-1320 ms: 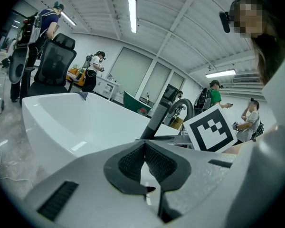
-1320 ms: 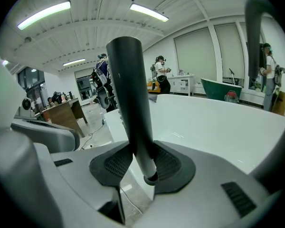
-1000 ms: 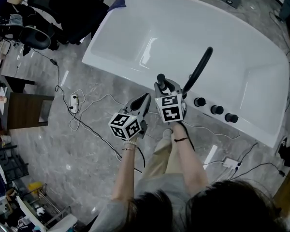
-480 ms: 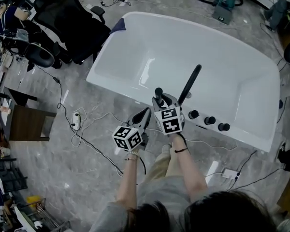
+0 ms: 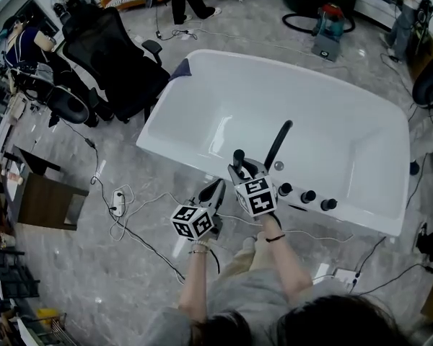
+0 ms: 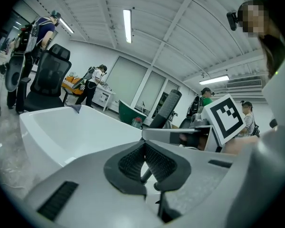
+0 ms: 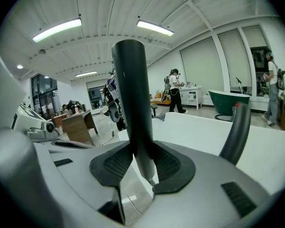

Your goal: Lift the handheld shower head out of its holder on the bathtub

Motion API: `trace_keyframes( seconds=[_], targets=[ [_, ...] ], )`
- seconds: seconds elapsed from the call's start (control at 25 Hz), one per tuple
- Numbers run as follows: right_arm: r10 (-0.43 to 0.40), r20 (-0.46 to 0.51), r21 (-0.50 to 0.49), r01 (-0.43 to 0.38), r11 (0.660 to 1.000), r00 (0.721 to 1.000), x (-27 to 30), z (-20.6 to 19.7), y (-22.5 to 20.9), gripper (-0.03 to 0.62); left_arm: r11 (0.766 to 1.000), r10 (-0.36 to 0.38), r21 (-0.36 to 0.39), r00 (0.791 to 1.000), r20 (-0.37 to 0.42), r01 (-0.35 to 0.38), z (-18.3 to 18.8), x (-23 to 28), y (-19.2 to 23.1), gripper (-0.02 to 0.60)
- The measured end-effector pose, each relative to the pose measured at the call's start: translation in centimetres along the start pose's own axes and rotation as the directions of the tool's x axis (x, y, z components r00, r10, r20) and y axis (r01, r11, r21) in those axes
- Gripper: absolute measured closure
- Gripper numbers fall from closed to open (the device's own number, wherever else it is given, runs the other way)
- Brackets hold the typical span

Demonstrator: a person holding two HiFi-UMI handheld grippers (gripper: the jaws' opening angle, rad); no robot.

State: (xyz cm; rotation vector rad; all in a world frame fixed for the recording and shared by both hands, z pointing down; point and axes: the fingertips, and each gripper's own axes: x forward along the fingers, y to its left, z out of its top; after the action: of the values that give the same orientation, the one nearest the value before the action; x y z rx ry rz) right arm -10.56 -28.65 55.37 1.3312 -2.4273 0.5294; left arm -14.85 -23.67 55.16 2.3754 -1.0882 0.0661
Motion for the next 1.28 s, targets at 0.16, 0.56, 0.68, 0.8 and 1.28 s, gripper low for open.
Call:
trace_keyframes(
  seconds=[0.16, 0.56, 0.68, 0.8, 1.28],
  targets=[
    [0.032, 0.023, -0.022, -0.032, 0.999, 0.999, -1.5, 1.9, 0.8, 0.461, 1.0, 0.0, 0.018, 1.0, 0.02, -0.001, 1.6, -1.1, -0.6, 0.577],
    [0.134, 0.062, -0.078, -0.129, 0.989, 0.989, -4.6, 5.1, 3.8, 0.461, 0.998, -0.013, 0.07, 0.998, 0.062, 0.008, 4.9, -3.3, -1.4, 0.577],
    [0.159, 0.065, -0.093, -0.152, 0.984, 0.985, -5.7, 6.1, 4.4, 0.461, 0.997, -0.02, 0.082, 0.998, 0.063, 0.015, 5.7, -4.0, -2.0, 0.577],
    [0.176, 0.077, -0.097, -0.169, 0.981, 0.981, -6.8, 7.2, 4.7, 0.461, 0.996, -0.035, 0.086, 0.997, 0.075, 0.028, 6.2, -4.6, -2.9, 0.577],
    [0.199, 0.159, -0.115, -0.182, 0.977, 0.967, -12.0, 9.9, 5.9, 0.461, 0.976, -0.125, 0.189, 0.99, 0.061, 0.111, 8.0, -6.0, -6.8, 0.577]
  ],
)
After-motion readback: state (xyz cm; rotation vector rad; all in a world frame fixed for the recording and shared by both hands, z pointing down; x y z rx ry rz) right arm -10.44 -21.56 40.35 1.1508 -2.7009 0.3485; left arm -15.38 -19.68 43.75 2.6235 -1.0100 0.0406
